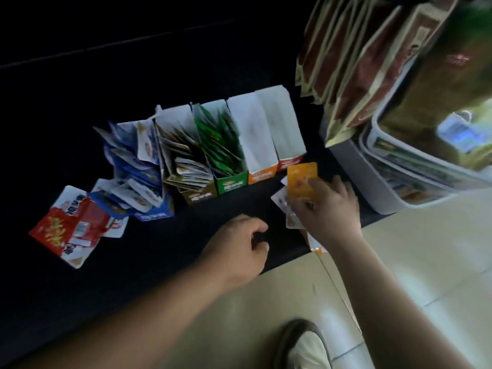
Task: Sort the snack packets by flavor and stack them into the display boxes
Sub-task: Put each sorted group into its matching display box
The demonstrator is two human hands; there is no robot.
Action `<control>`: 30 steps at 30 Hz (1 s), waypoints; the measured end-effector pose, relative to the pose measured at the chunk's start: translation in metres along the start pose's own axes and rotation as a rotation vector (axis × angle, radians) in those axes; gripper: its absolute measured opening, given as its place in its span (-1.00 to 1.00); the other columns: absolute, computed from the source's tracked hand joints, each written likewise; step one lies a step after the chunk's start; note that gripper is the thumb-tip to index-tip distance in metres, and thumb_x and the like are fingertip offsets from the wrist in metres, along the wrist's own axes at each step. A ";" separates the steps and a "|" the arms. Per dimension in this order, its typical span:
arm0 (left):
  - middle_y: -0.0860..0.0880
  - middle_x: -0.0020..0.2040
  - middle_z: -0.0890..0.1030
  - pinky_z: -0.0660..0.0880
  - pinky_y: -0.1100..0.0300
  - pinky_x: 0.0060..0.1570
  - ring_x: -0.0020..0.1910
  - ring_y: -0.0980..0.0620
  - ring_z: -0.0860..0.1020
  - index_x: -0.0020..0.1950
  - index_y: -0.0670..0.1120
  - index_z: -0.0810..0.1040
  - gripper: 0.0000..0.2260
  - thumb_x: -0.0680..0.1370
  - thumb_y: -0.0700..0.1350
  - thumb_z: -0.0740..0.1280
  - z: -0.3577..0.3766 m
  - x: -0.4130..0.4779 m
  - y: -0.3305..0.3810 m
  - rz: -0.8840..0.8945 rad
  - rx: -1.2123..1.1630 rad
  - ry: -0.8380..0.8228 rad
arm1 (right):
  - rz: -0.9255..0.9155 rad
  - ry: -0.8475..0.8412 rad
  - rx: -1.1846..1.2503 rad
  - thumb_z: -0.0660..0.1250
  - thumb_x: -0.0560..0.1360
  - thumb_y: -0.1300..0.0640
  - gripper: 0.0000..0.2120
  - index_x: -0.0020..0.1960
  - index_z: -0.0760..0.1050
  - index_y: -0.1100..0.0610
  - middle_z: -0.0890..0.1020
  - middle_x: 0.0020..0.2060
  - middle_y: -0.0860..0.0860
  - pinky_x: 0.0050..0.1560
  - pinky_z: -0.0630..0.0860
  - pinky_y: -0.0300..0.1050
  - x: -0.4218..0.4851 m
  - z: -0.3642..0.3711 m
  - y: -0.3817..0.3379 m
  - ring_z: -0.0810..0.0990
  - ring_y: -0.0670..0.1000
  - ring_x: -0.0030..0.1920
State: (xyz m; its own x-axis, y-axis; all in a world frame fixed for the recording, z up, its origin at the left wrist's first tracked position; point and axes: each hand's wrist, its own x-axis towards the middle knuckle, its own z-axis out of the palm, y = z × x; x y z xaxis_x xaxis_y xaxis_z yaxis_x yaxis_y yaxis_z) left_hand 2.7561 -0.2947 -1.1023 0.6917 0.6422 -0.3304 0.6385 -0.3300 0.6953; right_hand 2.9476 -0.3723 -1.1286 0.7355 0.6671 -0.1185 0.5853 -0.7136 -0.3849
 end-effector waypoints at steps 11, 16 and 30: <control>0.14 0.34 0.49 0.54 0.10 0.24 0.24 0.12 0.53 0.40 0.06 0.53 -0.66 0.62 -0.04 0.39 0.013 -0.002 0.005 -0.085 0.037 -0.002 | 0.064 -0.183 -0.137 0.15 0.49 -0.51 -0.34 0.52 0.18 -0.32 0.44 0.28 0.17 0.15 0.46 0.10 -0.008 0.022 -0.003 0.42 0.27 0.24; 0.07 0.52 0.35 0.44 0.12 0.37 0.43 0.00 0.43 0.55 0.06 0.38 -0.53 0.64 -0.04 0.34 -0.001 -0.009 -0.003 -0.135 0.146 -0.072 | 0.043 -0.261 -0.130 0.03 0.50 -0.55 -0.28 0.58 0.08 -0.32 0.41 0.34 0.15 0.08 0.42 0.07 -0.030 0.034 -0.030 0.38 0.24 0.30; -0.03 0.52 0.44 0.43 0.06 0.41 0.46 -0.08 0.44 0.55 0.03 0.41 -0.60 0.70 -0.07 0.22 -0.014 -0.023 -0.028 -0.144 0.096 -0.098 | -0.108 -0.501 -0.232 -0.01 0.61 -0.44 -0.34 0.64 -0.06 -0.29 0.52 0.38 0.10 0.02 0.35 -0.01 -0.035 0.034 -0.061 0.58 0.18 0.27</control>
State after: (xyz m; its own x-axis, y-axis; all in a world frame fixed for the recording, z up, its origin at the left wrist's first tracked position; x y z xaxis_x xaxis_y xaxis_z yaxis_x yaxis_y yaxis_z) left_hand 2.7172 -0.2905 -1.1055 0.6174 0.6189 -0.4856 0.7593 -0.3074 0.5736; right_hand 2.8744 -0.3451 -1.1325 0.4484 0.7183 -0.5319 0.7497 -0.6263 -0.2138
